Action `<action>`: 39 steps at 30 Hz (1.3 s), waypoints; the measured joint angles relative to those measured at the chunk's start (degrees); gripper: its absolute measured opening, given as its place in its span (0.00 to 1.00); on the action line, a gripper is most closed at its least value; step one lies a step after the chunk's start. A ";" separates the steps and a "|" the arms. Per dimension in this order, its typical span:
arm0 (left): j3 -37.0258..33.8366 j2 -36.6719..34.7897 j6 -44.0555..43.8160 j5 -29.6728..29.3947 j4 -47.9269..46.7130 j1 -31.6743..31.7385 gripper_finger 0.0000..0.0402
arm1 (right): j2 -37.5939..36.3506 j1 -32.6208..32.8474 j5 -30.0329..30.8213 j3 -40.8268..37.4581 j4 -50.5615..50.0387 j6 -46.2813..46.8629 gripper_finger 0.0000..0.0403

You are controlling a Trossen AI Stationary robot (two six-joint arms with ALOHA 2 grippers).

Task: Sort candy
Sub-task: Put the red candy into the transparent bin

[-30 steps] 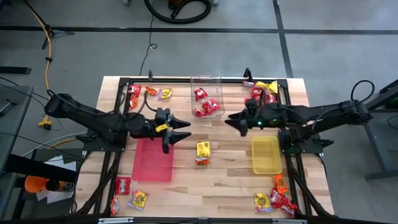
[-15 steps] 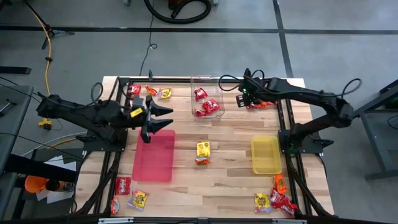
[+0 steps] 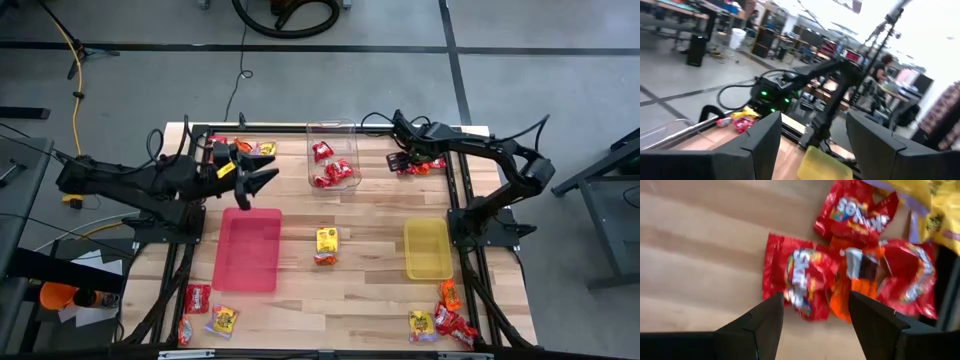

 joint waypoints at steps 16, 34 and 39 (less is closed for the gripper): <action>0.00 0.04 1.76 0.19 0.01 4.06 0.53 | 0.00 -1.60 -2.75 -9.85 13.20 6.48 0.48; 0.00 -5.66 11.07 2.74 -0.15 4.34 0.53 | -22.01 13.02 -8.77 2.20 18.08 -8.78 0.02; 0.00 -5.23 12.57 2.91 -0.14 4.33 0.53 | -27.63 20.65 -20.37 2.40 30.54 -14.40 0.01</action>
